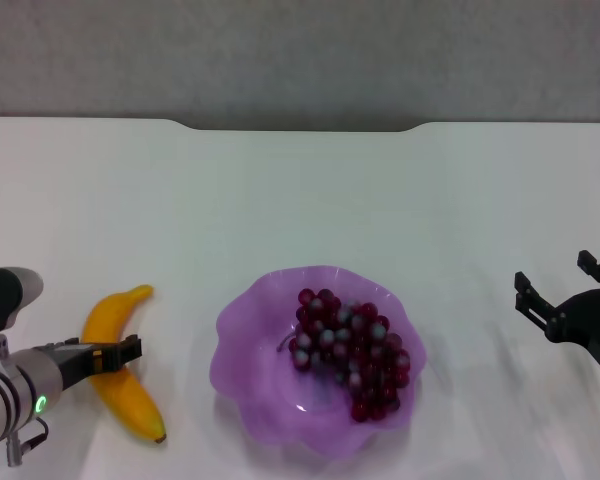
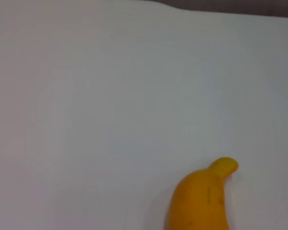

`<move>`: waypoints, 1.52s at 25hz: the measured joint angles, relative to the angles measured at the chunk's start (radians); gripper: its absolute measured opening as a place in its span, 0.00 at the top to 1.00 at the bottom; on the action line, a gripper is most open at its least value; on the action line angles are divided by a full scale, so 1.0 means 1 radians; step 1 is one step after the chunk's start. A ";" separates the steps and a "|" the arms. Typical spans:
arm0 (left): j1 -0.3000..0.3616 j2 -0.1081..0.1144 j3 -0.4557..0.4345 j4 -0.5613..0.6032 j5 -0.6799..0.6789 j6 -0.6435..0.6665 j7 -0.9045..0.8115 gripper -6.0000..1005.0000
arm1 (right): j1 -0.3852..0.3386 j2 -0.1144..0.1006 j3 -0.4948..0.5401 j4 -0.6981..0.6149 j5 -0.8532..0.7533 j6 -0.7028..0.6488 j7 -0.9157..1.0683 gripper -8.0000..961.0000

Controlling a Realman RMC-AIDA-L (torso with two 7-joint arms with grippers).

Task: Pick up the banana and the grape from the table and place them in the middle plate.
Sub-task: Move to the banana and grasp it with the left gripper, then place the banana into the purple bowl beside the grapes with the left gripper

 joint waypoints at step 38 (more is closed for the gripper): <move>0.185 0.008 0.069 -0.470 -0.312 -0.115 0.195 0.46 | 0.002 0.000 0.006 -0.013 0.000 0.004 0.000 0.07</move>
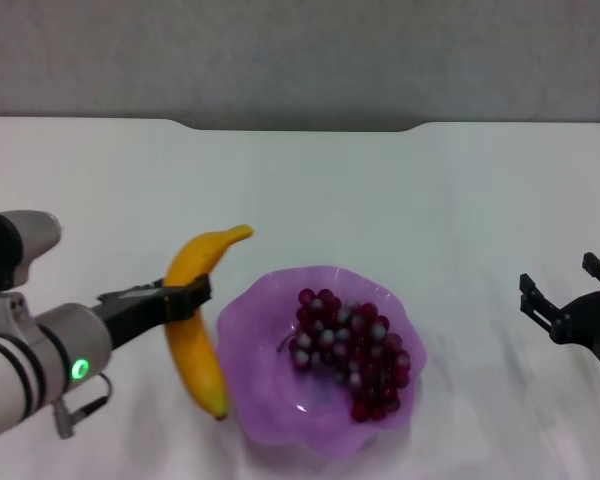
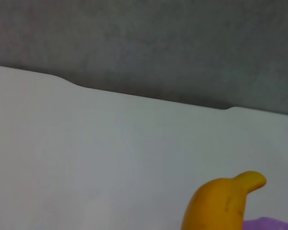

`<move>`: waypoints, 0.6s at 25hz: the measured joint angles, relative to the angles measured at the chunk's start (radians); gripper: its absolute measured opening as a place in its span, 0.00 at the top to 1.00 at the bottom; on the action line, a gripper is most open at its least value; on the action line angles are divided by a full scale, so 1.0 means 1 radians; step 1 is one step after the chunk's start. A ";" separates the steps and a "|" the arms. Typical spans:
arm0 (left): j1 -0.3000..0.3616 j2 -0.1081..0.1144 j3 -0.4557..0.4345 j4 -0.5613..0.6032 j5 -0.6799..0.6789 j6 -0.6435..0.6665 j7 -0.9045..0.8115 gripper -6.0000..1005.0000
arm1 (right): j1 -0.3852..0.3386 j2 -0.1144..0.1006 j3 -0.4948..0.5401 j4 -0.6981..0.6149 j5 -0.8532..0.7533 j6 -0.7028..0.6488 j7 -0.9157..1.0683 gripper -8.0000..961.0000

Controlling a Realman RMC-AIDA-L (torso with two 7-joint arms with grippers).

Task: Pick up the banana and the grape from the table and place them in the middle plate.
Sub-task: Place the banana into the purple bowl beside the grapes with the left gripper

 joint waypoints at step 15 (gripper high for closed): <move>-0.109 -0.005 0.301 0.222 -0.101 0.375 0.029 0.46 | 0.014 0.002 -0.007 -0.005 0.004 0.007 -0.012 0.07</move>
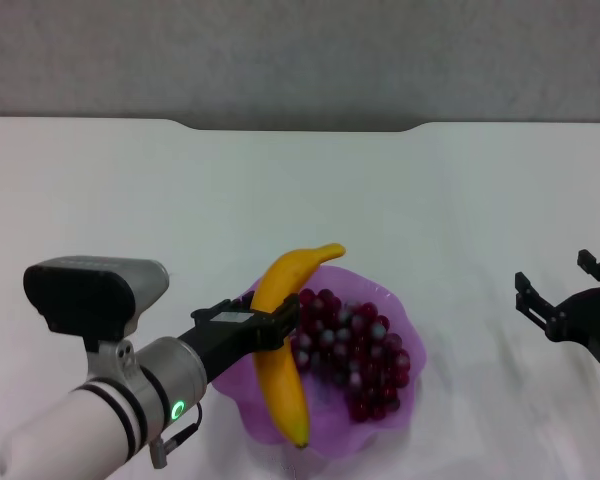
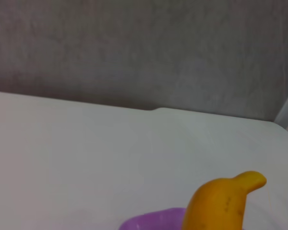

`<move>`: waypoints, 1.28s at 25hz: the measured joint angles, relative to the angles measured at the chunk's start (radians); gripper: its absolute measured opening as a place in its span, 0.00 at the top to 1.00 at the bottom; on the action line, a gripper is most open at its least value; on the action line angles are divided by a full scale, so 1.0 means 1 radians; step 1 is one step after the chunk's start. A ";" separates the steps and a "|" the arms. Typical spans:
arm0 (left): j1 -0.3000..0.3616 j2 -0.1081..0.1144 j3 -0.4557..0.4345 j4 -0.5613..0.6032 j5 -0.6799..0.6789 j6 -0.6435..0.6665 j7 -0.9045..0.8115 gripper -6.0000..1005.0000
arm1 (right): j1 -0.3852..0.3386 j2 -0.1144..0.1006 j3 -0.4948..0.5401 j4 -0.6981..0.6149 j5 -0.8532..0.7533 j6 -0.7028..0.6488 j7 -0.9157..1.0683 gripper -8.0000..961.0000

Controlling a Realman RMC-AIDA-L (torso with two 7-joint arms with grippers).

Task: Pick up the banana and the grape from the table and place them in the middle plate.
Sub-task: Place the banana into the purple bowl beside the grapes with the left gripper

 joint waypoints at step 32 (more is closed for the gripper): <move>-0.105 0.000 0.069 0.162 -0.082 0.170 -0.011 0.28 | 0.005 0.001 -0.012 0.007 -0.005 -0.002 -0.012 0.07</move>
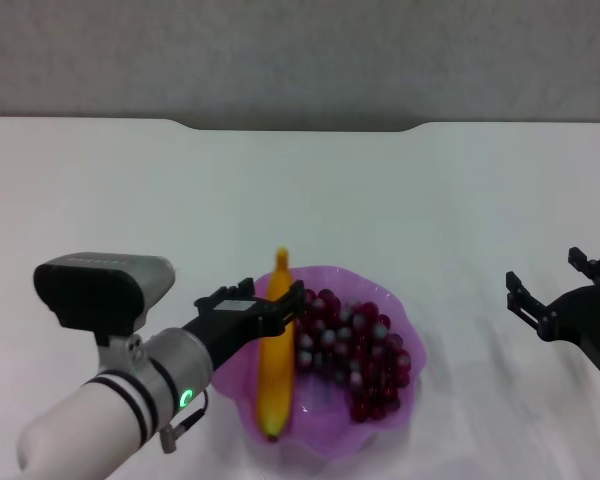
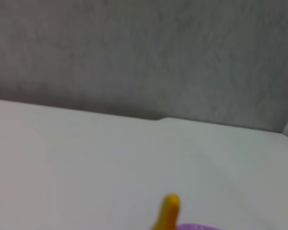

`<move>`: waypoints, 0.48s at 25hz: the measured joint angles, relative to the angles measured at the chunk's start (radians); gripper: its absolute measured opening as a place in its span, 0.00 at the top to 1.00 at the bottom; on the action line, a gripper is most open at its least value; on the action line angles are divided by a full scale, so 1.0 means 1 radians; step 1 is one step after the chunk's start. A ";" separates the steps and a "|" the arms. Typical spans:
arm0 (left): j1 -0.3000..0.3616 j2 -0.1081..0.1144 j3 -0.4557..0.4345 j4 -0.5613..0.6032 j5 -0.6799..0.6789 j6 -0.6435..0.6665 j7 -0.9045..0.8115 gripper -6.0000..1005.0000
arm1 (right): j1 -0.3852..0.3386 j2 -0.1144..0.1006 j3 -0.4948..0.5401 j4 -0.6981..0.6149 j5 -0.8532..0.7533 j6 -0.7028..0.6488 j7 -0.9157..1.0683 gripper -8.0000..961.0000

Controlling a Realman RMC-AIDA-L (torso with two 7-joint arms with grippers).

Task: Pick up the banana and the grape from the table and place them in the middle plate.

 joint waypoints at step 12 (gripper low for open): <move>0.159 0.006 -0.101 0.032 0.054 0.319 0.149 0.28 | -0.001 0.001 0.002 0.004 0.006 -0.010 0.000 0.07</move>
